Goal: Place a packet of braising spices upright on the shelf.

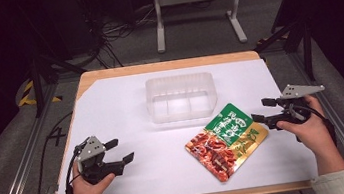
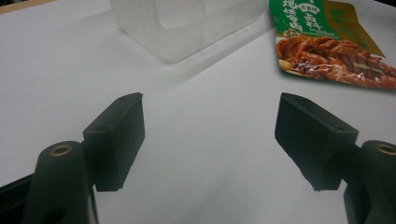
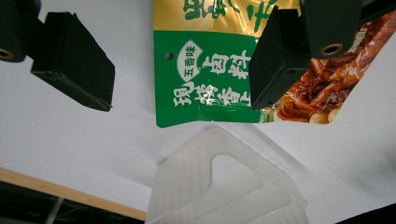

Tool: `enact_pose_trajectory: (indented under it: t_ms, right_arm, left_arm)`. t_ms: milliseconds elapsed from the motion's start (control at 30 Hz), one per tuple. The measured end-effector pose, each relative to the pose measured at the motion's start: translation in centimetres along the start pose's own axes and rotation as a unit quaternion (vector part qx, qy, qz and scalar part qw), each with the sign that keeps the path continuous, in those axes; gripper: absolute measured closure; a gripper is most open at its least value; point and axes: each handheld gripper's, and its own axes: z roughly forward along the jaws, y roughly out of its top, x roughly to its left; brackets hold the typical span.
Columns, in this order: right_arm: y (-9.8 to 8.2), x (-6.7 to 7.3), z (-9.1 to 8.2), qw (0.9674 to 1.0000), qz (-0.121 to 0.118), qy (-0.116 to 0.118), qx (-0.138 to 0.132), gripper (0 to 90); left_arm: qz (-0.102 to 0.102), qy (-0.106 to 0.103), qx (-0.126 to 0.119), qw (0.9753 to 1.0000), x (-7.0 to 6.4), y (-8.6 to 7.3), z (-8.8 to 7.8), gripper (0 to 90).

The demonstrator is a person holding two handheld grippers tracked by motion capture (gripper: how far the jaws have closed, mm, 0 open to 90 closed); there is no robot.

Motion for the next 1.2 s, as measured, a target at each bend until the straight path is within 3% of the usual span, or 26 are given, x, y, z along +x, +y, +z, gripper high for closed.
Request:
enact_pose_trajectory:
  t_ms: [300, 433, 833, 1200]
  right_arm:
    - [-2.1, -1.5, 2.8, 0.9993, 0.02, 0.0, 0.033, 23.0]
    - [-2.6, -1.6, 3.5, 0.9987, 0.012, -0.004, 0.049, 22.9]
    - [-3.6, -1.5, 4.7, 0.9954, 0.036, 0.02, 0.087, 22.3]
    - [-4.0, -1.3, 5.0, 0.9919, 0.06, 0.042, 0.104, 25.7]
  left_arm:
    - [-0.001, 0.001, 0.001, 1.0, 0.1, -0.1, 0.1, 25.2]
    - [-0.004, 0.0, 0.001, 1.0, 0.1, -0.2, 0.1, 25.1]
    - [-0.002, 0.002, 0.004, 1.0, 0.1, -0.3, 0.1, 25.1]
    - [-0.003, 0.0, 0.005, 1.0, 0.1, -0.3, 0.2, 25.2]
